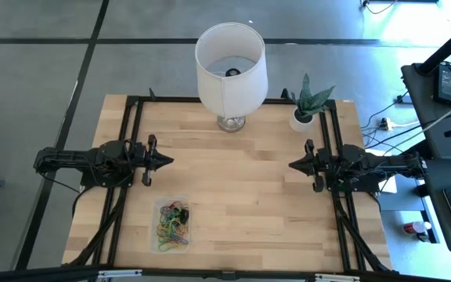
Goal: Pick and place rubber bands into bin
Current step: Return to Home Position
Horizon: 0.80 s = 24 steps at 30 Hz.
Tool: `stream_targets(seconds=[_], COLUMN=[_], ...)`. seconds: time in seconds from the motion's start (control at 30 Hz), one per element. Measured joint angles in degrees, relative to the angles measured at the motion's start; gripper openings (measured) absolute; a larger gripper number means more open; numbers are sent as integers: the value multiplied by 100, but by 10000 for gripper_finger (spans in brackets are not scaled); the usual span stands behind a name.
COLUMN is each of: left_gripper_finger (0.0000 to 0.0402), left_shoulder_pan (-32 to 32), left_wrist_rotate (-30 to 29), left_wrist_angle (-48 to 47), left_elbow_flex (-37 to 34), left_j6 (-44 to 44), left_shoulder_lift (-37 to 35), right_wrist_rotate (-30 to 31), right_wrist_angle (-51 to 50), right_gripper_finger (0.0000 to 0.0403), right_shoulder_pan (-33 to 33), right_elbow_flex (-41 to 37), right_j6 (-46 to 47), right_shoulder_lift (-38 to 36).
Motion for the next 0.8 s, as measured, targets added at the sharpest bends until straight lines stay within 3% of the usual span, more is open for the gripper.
stream_targets(seconds=[0.8], left_gripper_finger=[8], left_shoulder_pan=[2], left_wrist_rotate=[0], left_wrist_angle=[0], left_elbow_flex=[0], left_j6=[1], left_shoulder_lift=[2], right_wrist_rotate=[2], right_wrist_angle=[0], right_gripper_finger=[10], right_shoulder_pan=[-1], right_elbow_flex=[0], right_j6=[3], right_shoulder_lift=[1])
